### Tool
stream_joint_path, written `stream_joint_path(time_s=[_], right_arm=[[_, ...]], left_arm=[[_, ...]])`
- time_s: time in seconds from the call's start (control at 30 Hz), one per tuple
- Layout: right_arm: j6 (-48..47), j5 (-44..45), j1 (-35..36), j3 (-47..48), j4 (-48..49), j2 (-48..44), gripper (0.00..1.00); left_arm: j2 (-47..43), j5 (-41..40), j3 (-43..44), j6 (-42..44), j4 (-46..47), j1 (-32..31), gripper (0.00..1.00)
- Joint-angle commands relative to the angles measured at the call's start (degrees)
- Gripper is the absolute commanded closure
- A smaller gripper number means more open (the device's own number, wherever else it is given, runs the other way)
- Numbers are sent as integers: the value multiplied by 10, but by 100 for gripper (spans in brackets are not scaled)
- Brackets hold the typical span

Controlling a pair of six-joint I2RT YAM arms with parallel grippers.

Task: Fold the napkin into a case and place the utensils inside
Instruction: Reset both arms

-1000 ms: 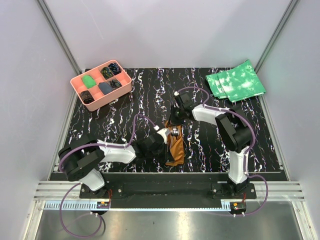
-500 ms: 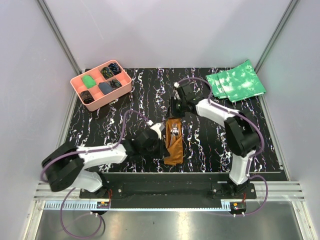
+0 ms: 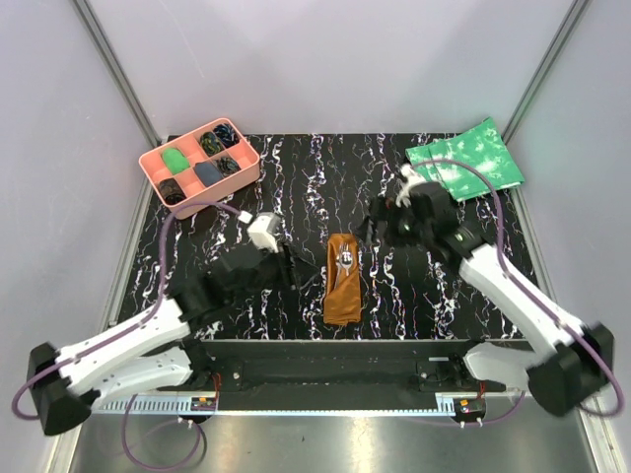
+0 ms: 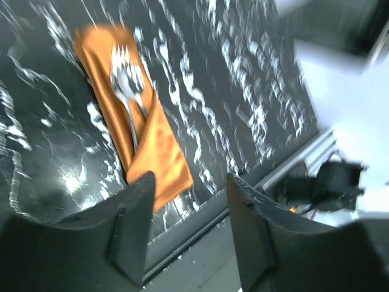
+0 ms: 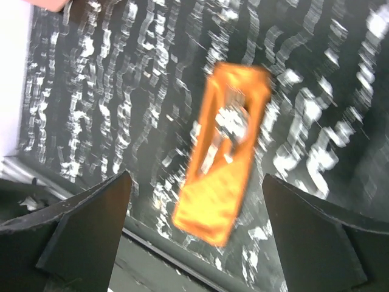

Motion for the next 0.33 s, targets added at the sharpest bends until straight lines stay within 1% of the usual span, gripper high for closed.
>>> stream_joint_path(time_s=[0.0, 0.03, 0.13, 0.2, 0.3], right_arm=[[32, 97, -2, -85, -28, -149, 0], [39, 97, -3, -113, -28, -172, 0], [56, 93, -2, -159, -28, -249, 0], [56, 74, -2, -192, -17, -295, 0], [59, 59, -2, -197, -15, -318, 0]], left_arm=[[-68, -93, 0, 20, -27, 6, 42], [-84, -98, -2, 23, -29, 7, 41], [-99, -113, -5, 16, -39, 7, 39], [-103, -116, -9, 5, -38, 7, 39], [-111, -116, -16, -3, -29, 7, 38]])
